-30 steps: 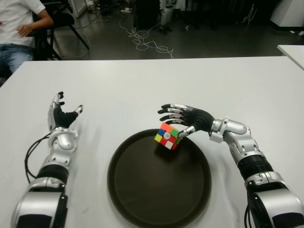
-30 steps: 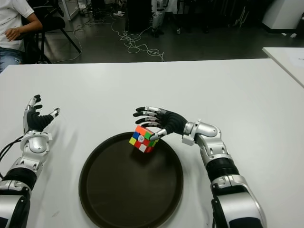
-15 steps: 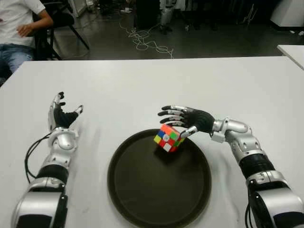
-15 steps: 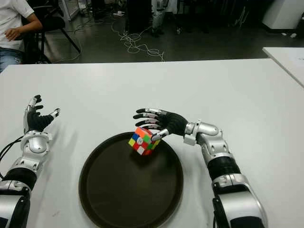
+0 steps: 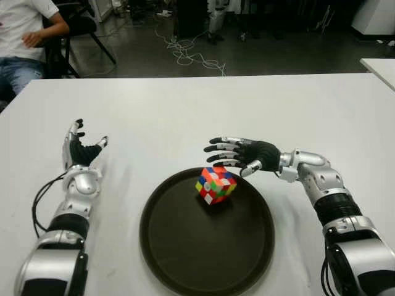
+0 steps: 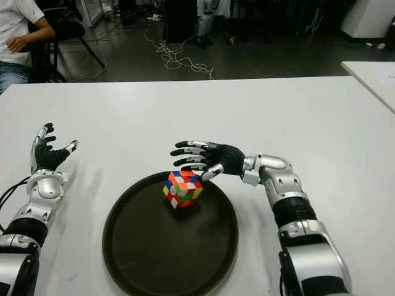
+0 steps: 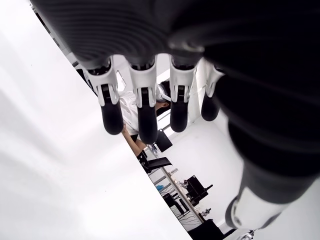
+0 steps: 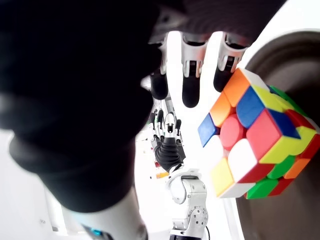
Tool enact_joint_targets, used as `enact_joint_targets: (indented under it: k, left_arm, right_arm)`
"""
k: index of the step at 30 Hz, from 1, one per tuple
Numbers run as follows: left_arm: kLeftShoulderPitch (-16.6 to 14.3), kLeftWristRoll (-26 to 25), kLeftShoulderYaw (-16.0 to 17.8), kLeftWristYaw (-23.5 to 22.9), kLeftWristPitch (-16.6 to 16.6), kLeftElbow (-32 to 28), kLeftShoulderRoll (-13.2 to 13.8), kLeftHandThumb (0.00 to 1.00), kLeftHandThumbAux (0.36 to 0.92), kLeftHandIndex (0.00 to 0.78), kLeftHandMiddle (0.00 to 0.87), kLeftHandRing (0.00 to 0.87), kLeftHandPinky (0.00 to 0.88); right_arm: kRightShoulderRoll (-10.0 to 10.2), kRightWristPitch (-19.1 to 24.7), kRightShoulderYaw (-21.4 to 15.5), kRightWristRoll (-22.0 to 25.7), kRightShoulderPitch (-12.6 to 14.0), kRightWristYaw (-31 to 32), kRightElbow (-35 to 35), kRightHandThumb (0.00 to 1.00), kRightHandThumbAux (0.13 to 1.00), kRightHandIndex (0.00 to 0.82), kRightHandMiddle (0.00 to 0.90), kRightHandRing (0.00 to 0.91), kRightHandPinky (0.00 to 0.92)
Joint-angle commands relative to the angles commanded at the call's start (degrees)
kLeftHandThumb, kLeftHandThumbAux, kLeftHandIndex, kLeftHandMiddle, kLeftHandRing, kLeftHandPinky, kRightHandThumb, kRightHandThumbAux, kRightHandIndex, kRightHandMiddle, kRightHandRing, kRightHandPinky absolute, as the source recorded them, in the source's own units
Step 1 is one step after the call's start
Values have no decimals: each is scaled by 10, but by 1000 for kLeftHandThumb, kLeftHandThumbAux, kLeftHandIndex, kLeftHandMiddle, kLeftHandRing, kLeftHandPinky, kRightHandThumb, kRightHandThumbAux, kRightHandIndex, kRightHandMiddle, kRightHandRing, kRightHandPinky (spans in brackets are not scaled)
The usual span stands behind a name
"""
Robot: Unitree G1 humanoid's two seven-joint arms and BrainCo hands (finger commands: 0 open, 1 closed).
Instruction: Pick up the Rubik's Cube and put it in the plate
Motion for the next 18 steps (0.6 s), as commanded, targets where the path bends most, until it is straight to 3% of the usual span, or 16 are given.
enact_joint_targets:
  k: [5, 10, 18]
  left_arm:
    - [1, -2, 1, -1, 1, -1, -1, 272, 751, 101, 153, 163, 186]
    - [0, -3, 2, -2, 4, -1, -1, 259, 748, 98, 153, 161, 181]
    - [-1, -3, 2, -3, 5, -1, 0, 295, 750, 100, 154, 166, 196]
  right_arm:
    - [-1, 21, -4, 5, -2, 6, -4, 131, 986, 90, 135, 140, 147]
    - [-3, 36, -7, 13, -3, 19, -9, 93, 984, 83, 128, 131, 143]
    - [-2, 41, -12, 25, -5, 38, -7, 66, 978, 78, 122, 120, 124]
